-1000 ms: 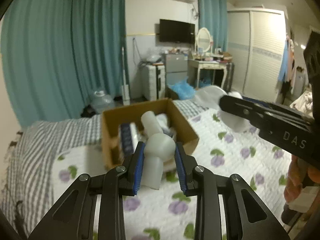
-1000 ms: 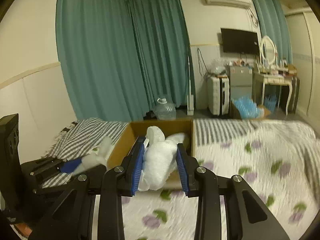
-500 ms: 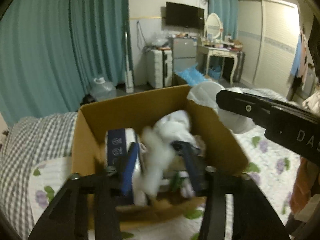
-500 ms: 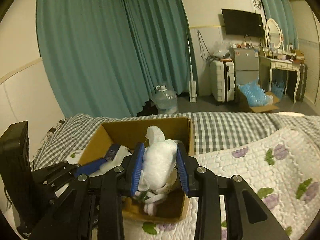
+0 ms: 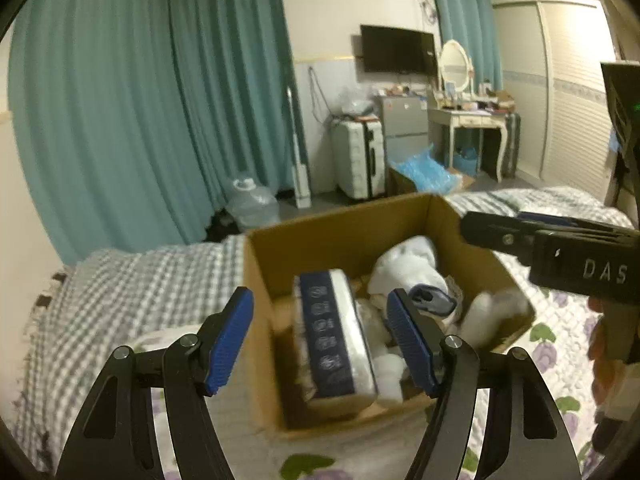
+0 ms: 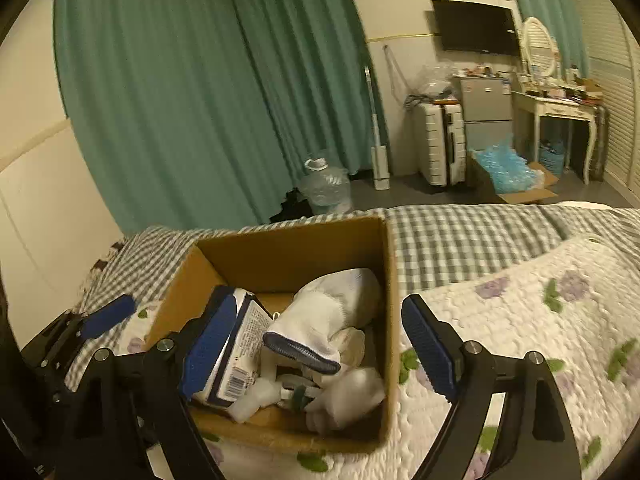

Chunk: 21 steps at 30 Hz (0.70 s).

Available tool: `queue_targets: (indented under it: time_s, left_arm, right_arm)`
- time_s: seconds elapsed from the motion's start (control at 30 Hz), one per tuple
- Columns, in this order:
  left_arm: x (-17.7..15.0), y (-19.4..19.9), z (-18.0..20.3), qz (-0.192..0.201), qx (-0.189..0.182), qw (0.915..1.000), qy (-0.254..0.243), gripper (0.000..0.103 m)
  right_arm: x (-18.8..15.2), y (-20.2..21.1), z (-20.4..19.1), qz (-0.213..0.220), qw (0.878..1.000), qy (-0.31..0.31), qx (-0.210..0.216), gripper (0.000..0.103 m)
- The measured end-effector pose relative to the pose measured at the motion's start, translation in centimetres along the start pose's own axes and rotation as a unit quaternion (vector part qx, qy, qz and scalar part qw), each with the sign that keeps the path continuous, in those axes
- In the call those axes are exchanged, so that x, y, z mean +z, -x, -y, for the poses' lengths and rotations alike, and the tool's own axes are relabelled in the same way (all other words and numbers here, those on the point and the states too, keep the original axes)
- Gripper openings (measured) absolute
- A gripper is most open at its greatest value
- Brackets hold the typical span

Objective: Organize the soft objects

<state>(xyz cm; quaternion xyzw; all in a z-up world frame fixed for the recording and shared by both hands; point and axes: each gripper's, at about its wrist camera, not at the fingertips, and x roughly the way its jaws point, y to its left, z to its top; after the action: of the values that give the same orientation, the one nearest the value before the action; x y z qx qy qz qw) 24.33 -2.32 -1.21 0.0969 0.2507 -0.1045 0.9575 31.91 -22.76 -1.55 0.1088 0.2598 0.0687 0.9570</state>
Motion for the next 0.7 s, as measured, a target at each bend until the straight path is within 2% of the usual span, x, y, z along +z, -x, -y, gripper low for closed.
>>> queue_targets:
  time_s: [0.1,0.23,0.33,0.43,0.5,0.57,0.63,0.7]
  left_arm:
    - [1.0,3.8,-0.9,0.025,0.001,0.9997,0.007,0.070]
    - [2.9,11.2,-1.5,0.084,0.017,0.9963,0.005,0.070]
    - [3.9,16.5,-2.4,0.131,0.027,0.9910,0.009,0.087]
    - [4.6,21.0,-2.7,0.169,0.036,0.9848,0.012,0.088]
    - [4.9,24.1,-2.7,0.188,0.038,0.9814,0.016,0.088]
    - [5.0,26.6,-2.6,0.208,0.053,0.9764,0.021,0.092]
    - [4.9,28.7,-2.5,0.225,0.062,0.9721,0.025,0.093]
    - [4.5,30.2,-2.3,0.236,0.065,0.9692,0.028,0.093]
  right_arm:
    - [0.7,2.9,-0.6,0.011,1.000,0.005,-0.022,0.085]
    - [2.2,9.3,-2.7,0.048,0.998,0.028,-0.043,0.085]
    - [3.4,14.7,-4.7,0.085,0.994,0.047,-0.053,0.085]
    - [4.1,19.8,-6.6,0.115,0.990,0.064,-0.051,0.085]
    - [4.3,23.0,-7.7,0.139,0.987,0.070,-0.047,0.089]
    - [4.3,26.2,-8.8,0.161,0.983,0.082,-0.040,0.098]
    - [4.1,28.8,-9.8,0.176,0.978,0.101,-0.040,0.102]
    - [3.6,30.7,-10.5,0.180,0.976,0.115,-0.043,0.102]
